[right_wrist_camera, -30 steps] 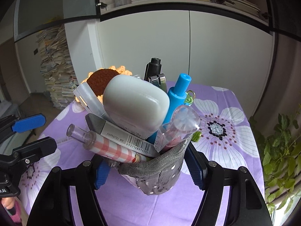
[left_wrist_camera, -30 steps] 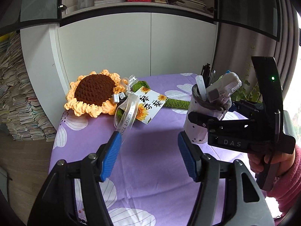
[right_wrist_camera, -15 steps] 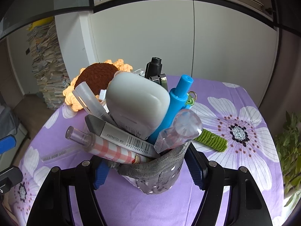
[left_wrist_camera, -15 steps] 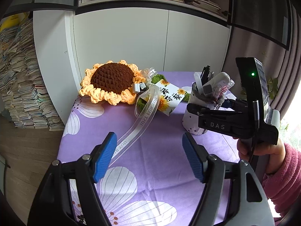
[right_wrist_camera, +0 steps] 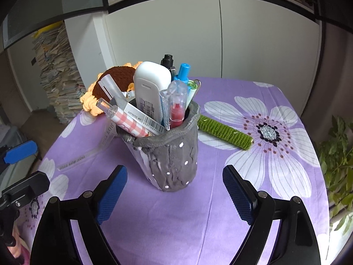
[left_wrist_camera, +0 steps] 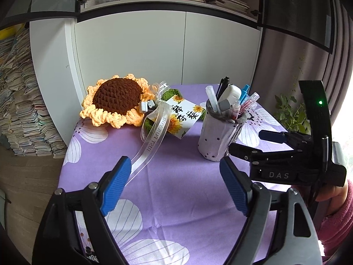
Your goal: Organize stationery
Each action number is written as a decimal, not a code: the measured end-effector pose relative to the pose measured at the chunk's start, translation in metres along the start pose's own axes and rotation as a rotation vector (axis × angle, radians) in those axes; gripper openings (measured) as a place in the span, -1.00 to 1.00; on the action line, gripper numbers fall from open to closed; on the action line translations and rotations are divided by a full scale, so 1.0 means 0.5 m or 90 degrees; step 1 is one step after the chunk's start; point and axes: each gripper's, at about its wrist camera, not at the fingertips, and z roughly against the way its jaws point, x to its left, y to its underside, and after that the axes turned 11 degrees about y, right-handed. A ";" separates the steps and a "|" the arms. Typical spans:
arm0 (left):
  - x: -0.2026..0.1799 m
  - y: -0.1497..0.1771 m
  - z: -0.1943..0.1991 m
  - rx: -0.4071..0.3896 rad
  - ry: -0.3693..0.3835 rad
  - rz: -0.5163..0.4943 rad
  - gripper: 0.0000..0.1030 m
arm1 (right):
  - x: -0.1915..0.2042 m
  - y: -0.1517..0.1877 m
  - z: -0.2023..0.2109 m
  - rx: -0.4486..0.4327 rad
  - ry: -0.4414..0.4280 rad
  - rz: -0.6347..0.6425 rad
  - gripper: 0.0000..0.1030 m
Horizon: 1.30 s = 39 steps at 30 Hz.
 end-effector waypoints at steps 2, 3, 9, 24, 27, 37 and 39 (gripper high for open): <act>-0.006 -0.003 0.002 -0.004 0.002 0.002 0.63 | -0.013 0.009 0.017 0.008 0.005 -0.018 0.72; -0.009 -0.004 0.004 -0.006 0.004 0.003 0.64 | -0.019 0.011 0.027 0.007 0.006 -0.027 0.72; -0.044 -0.009 0.020 -0.020 0.008 -0.007 0.69 | -0.035 0.008 0.113 -0.041 0.049 -0.038 0.72; -0.124 -0.005 0.131 -0.077 -0.046 -0.043 0.97 | -0.030 0.038 0.293 -0.137 0.102 -0.026 0.72; -0.138 -0.003 0.165 -0.094 -0.051 -0.046 0.97 | -0.035 0.046 0.328 -0.153 0.106 -0.039 0.72; -0.218 -0.005 0.293 -0.185 -0.062 -0.082 0.98 | -0.029 0.075 0.468 -0.229 0.110 -0.055 0.72; -0.235 -0.003 0.312 -0.199 -0.060 -0.092 0.98 | -0.028 0.083 0.501 -0.255 0.114 -0.053 0.72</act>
